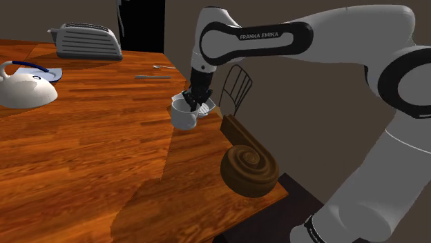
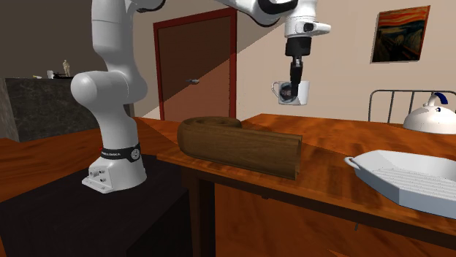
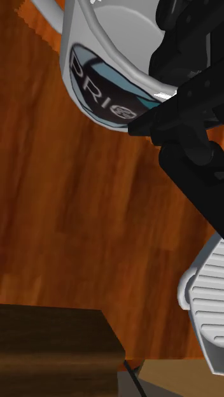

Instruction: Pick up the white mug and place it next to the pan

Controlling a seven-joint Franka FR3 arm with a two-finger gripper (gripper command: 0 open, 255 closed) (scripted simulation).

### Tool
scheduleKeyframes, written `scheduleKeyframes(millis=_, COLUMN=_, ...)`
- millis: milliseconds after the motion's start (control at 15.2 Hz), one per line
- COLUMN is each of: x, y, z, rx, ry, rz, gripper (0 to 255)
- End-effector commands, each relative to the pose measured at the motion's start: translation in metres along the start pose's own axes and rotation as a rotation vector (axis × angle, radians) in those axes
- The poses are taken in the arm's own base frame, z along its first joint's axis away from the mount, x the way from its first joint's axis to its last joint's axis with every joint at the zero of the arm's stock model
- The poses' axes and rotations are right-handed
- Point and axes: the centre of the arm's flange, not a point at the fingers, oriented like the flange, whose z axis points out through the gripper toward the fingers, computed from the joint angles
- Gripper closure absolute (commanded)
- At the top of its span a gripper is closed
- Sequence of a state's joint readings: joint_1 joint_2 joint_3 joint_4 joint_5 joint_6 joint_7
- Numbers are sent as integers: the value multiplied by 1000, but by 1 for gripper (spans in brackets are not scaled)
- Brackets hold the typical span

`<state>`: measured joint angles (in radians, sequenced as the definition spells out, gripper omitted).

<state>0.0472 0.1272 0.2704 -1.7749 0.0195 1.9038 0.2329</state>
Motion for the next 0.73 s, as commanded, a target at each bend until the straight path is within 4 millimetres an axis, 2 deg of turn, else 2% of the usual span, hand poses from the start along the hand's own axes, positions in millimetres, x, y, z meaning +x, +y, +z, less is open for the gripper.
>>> scheduleKeyframes(millis=0, x=20, y=16, z=-4, rx=0, ry=0, rz=-1, gripper=255)
scheduleKeyframes(millis=396, x=86, y=61, z=-7, rx=0, ry=0, rz=-1, gripper=255)
scheduleKeyframes(millis=462, x=92, y=65, z=-7, rx=0, ry=0, rz=-1, gripper=255)
scheduleKeyframes(millis=660, x=93, y=66, z=9, rx=0, ry=0, rz=-1, gripper=255)
